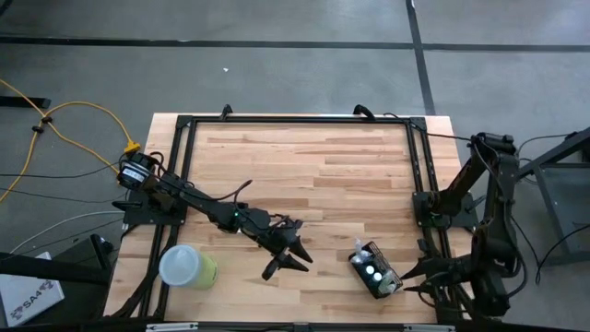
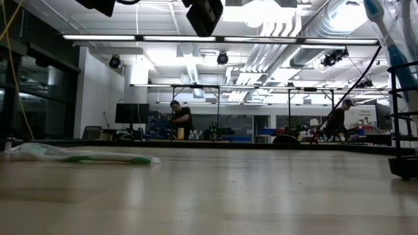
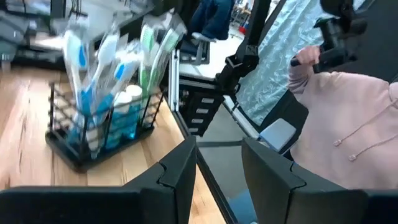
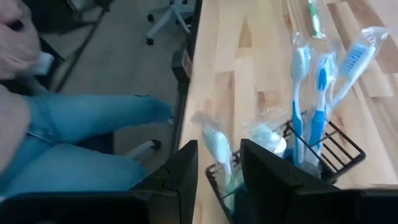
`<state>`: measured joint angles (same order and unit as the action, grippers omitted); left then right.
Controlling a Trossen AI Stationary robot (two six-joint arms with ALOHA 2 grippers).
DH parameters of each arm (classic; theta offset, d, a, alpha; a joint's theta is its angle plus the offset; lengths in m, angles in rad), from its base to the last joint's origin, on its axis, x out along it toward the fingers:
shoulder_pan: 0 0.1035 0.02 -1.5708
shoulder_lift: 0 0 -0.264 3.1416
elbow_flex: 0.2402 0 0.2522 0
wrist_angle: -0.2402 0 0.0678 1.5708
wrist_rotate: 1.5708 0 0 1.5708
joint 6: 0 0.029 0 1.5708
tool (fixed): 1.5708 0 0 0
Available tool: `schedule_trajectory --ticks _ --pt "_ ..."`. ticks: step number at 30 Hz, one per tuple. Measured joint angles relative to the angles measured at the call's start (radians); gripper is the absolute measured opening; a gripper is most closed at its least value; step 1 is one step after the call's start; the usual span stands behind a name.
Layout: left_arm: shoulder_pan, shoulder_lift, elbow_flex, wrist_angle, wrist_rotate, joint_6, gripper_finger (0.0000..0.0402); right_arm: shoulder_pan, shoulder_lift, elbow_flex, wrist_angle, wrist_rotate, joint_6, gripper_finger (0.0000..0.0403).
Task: Pick & Place toothbrushing station
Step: Put the green toothbrush into the bottom section of the black wire organizer
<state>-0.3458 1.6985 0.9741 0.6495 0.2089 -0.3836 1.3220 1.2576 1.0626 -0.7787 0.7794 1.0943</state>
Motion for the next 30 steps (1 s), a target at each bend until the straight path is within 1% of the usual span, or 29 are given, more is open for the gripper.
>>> schedule_trajectory --ticks 3,6,10,14,17,21,24,27,30 --pt "0.000 -0.006 0.000 -0.062 0.000 -0.016 0.0126 0.000 -0.045 0.000 0.023 -0.005 -0.005 0.0111" --pt "0.000 -0.008 0.000 -0.145 0.000 -0.069 0.0126 0.000 -0.087 0.000 0.091 -0.004 -0.082 0.0111" --pt "0.009 -0.008 0.000 -0.251 -0.005 -0.127 0.0126 -0.008 -0.135 0.000 0.251 0.004 -0.274 0.0111" --pt "0.027 -0.019 0.000 -0.384 -0.018 -0.199 0.0126 -0.049 -0.153 0.001 0.404 0.004 -0.484 0.0111" --pt "0.038 -0.041 0.000 -0.539 -0.029 -0.236 0.0126 -0.081 -0.153 0.001 0.467 0.001 -0.593 0.0111" --pt "0.037 -0.079 0.000 -0.777 -0.074 -0.224 0.0126 -0.128 -0.153 0.001 0.479 -0.032 -0.624 0.0111" --pt "0.027 -0.095 0.000 -0.924 -0.127 -0.174 0.0126 -0.166 -0.153 0.001 0.479 -0.062 -0.623 0.0111" --pt "0.013 -0.095 0.000 -0.976 -0.171 -0.095 0.0126 -0.197 -0.153 0.001 0.481 -0.082 -0.623 0.0111" --pt "-0.002 -0.093 0.000 -0.989 -0.199 -0.031 0.0126 -0.222 -0.153 0.001 0.483 -0.100 -0.622 0.0111"
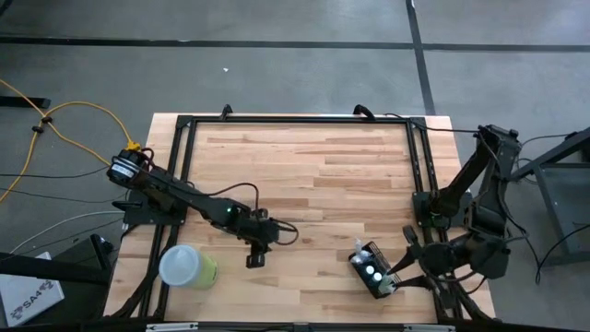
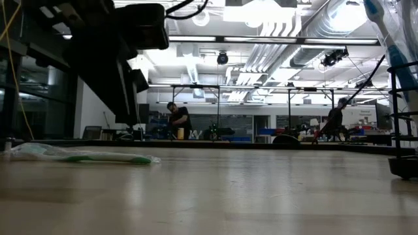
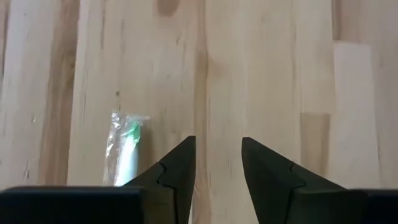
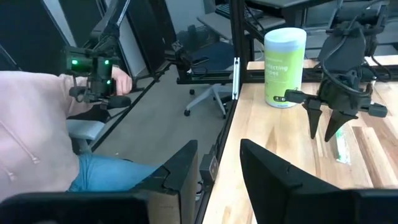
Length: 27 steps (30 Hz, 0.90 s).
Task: Pick & Place toothbrushing station
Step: Put the green toothbrush into the bottom section of the black wire organizer
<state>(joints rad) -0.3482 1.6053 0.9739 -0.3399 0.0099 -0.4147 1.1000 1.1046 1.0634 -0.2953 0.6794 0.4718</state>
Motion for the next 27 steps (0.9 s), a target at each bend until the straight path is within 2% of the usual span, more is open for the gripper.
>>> schedule_trajectory --ticks 6,10,15,27 --pt "-0.021 0.001 0.000 -0.061 -0.020 0.066 0.0126 -0.042 0.000 0.000 0.001 -0.033 0.005 0.0111" --pt "-0.024 0.001 -0.001 -0.153 -0.086 0.059 0.0126 -0.055 0.000 0.000 0.001 -0.033 0.005 0.0111" --pt "-0.017 0.002 -0.002 -0.160 -0.155 0.065 0.0126 -0.073 0.000 0.000 0.001 -0.034 0.003 0.0111" --pt "0.039 0.109 -0.001 -0.152 -0.116 0.086 0.0126 -0.089 0.020 0.000 0.014 -0.077 0.002 0.0111"
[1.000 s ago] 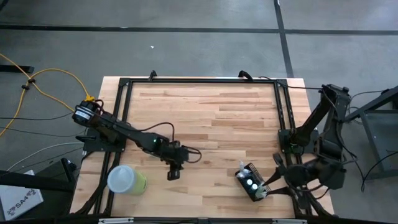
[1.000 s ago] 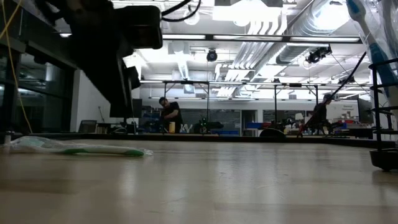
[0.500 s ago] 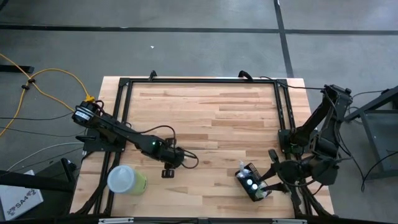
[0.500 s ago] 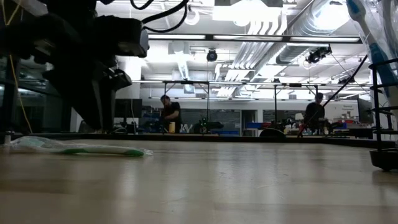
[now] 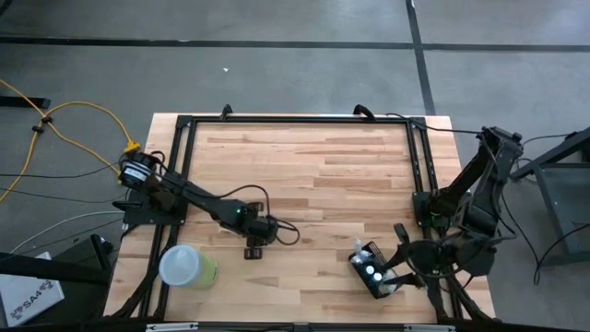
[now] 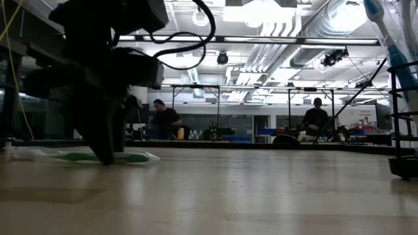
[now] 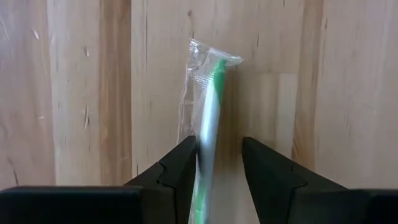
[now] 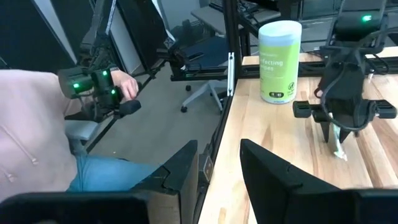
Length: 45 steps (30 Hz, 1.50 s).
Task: Pick & Place toothbrushing station
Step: Put the green toothbrush into the bottom section of the black wire organizer
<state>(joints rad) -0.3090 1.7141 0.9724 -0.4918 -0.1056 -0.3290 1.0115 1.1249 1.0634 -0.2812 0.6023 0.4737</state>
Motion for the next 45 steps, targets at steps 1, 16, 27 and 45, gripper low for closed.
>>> schedule_trajectory --ticks 1,16,27,45 --pt "0.006 0.006 0.001 0.003 0.002 0.002 0.0126 0.000 0.006 0.000 0.002 0.000 0.000 0.0111" --pt "0.063 0.043 0.002 0.019 0.048 0.024 0.0099 0.000 0.060 0.000 0.024 -0.017 0.000 0.0111" --pt "0.063 0.044 0.000 0.024 0.051 0.018 0.0013 0.000 0.060 0.000 0.024 -0.026 0.000 0.0111" --pt "0.000 0.031 0.026 0.014 -0.091 0.100 0.0010 0.000 0.059 0.000 0.023 -0.025 -0.001 0.0111"
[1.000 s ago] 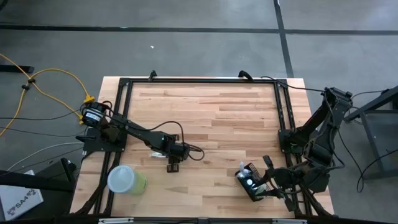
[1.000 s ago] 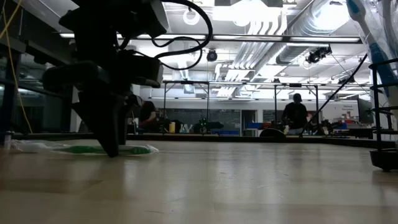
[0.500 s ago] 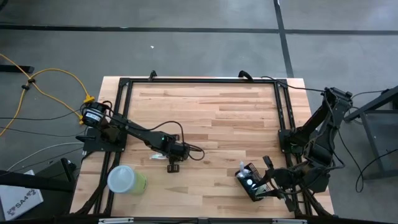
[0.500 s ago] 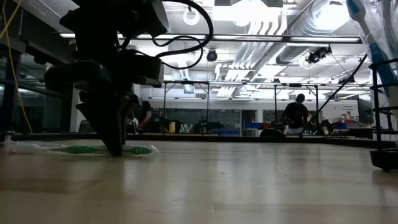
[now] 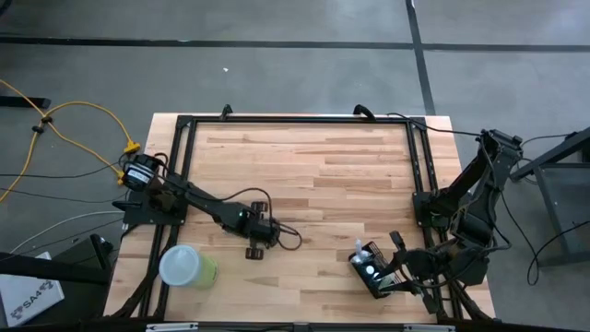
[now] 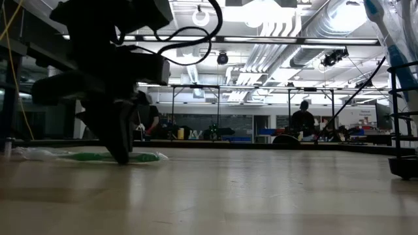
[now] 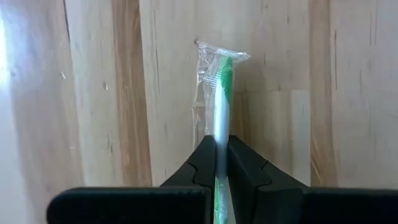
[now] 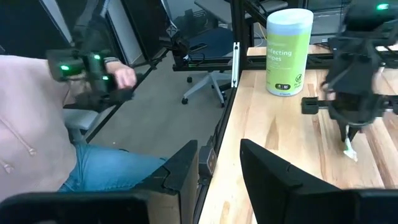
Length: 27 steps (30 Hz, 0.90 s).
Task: Pick & Place toothbrushing station
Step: Put the green toothbrush into the bottom section of the black wire organizer
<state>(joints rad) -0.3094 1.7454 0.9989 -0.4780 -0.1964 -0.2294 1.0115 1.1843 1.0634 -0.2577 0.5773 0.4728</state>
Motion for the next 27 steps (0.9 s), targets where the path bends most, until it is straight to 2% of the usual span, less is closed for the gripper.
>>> schedule_trajectory --ticks 3,10,14,17,21,27 --pt "-0.046 0.000 0.047 0.003 -0.068 0.052 0.0010 0.000 0.000 0.000 0.000 0.024 0.000 0.0111" --pt "-0.180 -0.005 0.195 0.012 -0.292 0.291 0.0010 -0.007 0.000 0.000 0.001 0.060 0.001 0.0111" --pt "-0.236 -0.006 0.270 0.029 -0.450 0.466 0.0010 -0.039 0.000 0.000 0.002 0.059 0.021 0.0111" --pt "-0.269 -0.006 0.286 0.122 -0.526 0.645 0.0010 -0.067 0.000 0.000 0.008 0.043 0.023 0.0111" --pt "-0.309 0.000 0.287 0.249 -0.540 0.947 0.0010 -0.113 0.000 0.000 0.019 0.005 0.025 0.0111" --pt "-0.349 0.020 0.288 0.355 -0.513 1.252 0.0010 -0.196 0.000 0.000 0.102 -0.136 0.028 0.0111"
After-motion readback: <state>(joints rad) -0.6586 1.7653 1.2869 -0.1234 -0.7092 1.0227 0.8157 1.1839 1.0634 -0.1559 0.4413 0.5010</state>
